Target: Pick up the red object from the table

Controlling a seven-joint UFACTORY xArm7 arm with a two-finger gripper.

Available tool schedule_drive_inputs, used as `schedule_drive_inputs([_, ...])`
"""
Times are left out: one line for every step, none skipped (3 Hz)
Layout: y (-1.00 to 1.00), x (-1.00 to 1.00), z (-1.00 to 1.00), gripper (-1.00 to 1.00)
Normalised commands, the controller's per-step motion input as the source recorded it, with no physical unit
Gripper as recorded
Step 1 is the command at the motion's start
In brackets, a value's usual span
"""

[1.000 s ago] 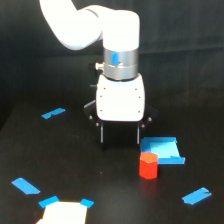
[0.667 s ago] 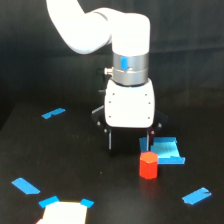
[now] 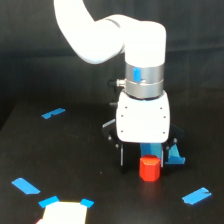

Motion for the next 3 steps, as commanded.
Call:
schedule_drive_inputs([0.69,-0.35,0.63,-1.00])
schedule_drive_inputs([1.00,-0.67,1.00,-1.00])
schedule_drive_inputs([-0.26,0.17,-0.14,-0.84])
